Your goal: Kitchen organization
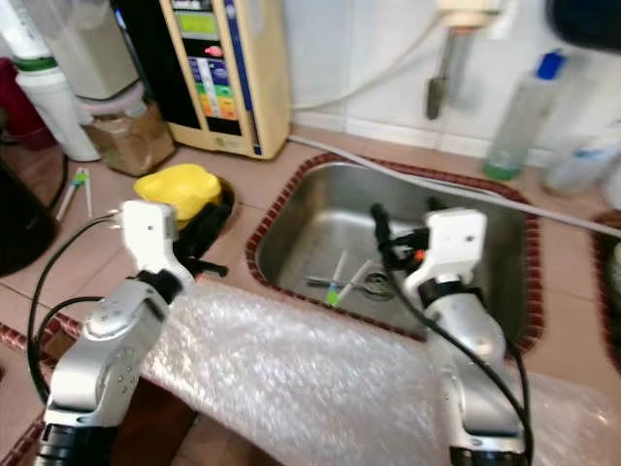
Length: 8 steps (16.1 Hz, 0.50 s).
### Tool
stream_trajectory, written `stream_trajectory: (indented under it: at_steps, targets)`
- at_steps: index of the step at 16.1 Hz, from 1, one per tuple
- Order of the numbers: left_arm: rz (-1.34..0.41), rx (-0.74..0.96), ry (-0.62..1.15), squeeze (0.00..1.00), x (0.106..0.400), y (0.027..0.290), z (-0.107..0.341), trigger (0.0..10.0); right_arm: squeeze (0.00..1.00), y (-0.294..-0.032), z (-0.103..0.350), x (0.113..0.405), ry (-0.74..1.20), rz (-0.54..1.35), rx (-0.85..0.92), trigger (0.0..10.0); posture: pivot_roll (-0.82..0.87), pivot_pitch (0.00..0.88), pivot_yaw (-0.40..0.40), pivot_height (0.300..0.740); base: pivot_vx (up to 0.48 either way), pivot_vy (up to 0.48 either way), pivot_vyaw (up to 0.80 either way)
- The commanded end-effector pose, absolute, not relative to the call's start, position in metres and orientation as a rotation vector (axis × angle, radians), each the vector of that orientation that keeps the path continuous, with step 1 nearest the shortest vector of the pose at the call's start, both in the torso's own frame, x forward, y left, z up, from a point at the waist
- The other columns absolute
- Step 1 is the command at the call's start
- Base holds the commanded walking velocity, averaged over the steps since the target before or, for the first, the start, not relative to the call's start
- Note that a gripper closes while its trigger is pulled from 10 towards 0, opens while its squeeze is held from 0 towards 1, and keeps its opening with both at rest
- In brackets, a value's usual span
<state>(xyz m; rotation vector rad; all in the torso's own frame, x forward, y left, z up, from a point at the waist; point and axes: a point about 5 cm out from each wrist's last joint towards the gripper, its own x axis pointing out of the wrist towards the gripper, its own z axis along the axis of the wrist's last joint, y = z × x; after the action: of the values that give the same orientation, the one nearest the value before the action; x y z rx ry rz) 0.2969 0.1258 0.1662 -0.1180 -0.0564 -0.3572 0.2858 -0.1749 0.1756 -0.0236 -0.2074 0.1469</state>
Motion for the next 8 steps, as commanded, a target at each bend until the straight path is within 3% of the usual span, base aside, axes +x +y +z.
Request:
stream_trajectory:
  at_steps: [1, 8]
  targets:
    - [-0.324, -0.107, -0.059, 0.00, 0.2972, 0.1379, 0.1678, 10.0, 0.00, -0.1640, 0.1799, 0.2866, -0.225, 0.180, -0.011, 10.0, 0.01, 0.084, 0.040, 0.740, 0.000, 0.000, 0.00]
    - [-0.305, -0.108, -0.052, 0.00, 0.2984, 0.1404, 0.1675, 10.0, 0.00, -0.1654, 0.1849, 0.2882, -0.247, 0.168, -0.021, 10.0, 0.01, 0.084, 0.038, 0.740, 0.000, 0.000, 0.00]
